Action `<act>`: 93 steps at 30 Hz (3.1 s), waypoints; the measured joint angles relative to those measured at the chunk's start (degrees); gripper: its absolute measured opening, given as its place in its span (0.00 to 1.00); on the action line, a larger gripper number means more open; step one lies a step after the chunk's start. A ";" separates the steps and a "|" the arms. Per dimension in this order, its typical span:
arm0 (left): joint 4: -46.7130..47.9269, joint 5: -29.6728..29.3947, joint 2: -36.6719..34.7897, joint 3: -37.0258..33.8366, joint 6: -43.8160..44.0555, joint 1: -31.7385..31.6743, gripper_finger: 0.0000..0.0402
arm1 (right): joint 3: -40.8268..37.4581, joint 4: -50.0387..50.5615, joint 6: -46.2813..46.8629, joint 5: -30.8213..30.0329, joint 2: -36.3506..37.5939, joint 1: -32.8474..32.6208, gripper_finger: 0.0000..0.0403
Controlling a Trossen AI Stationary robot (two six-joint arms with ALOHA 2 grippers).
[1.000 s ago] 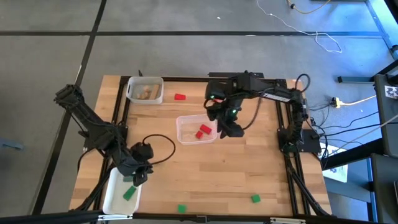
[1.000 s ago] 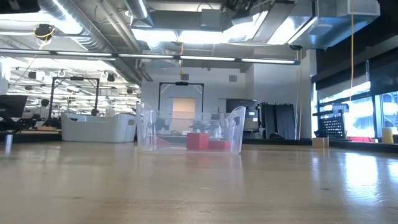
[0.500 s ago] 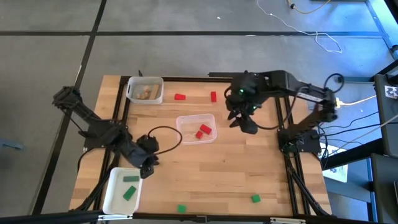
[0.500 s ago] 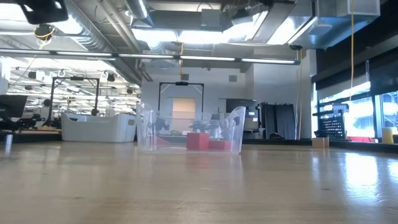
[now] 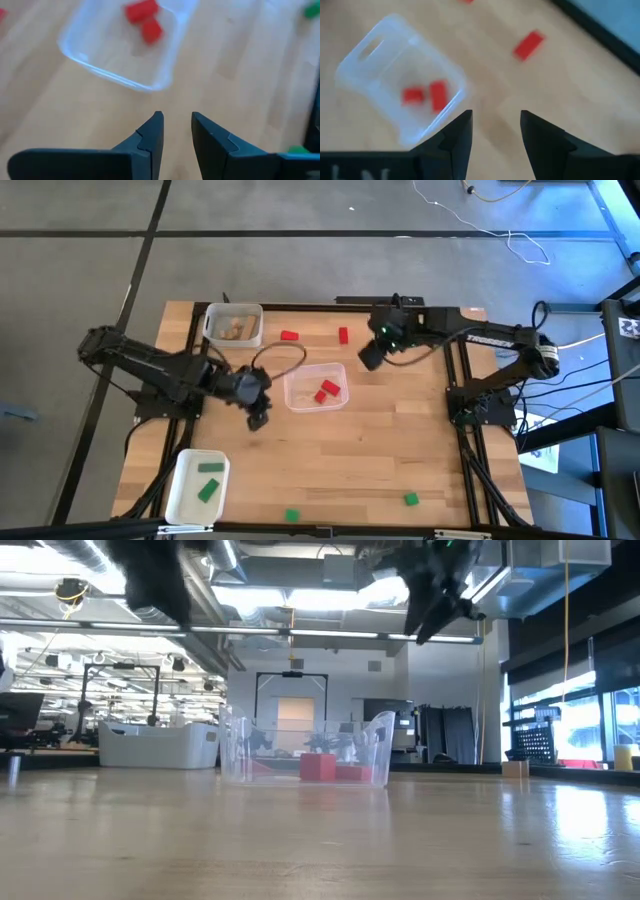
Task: Sort & place blocks by color
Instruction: Put the red block into the transparent bin
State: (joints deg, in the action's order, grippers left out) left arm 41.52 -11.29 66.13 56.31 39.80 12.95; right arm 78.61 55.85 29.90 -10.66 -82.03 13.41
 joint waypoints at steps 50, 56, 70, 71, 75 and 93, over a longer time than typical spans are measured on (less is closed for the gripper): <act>-7.72 20.24 -0.28 0.02 -28.46 -43.69 0.23 | 0.29 -29.55 -16.64 21.68 -33.28 22.41 0.41; -7.72 20.22 -0.28 0.02 -28.44 -43.69 0.23 | 0.29 -29.92 -16.56 24.32 -35.39 22.54 0.41; -7.72 21.03 -0.28 0.02 -28.42 -43.69 0.23 | 0.95 -23.71 -14.15 19.62 -35.79 22.65 0.39; -7.72 21.05 -0.28 0.02 -28.42 -43.69 0.23 | 1.14 -22.12 -13.77 18.61 -35.74 22.70 0.39; -7.72 21.05 -0.28 0.02 -28.44 -43.69 0.23 | 2.28 -18.15 -13.82 16.01 -35.84 22.73 0.36; -7.72 21.06 -0.26 0.02 -30.03 -43.69 0.23 | 9.28 -11.65 -18.28 14.54 -36.29 22.75 0.45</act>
State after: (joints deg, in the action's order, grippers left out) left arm 33.80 9.77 65.87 56.34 9.77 -30.74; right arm 87.88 44.20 11.62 3.88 -118.31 36.16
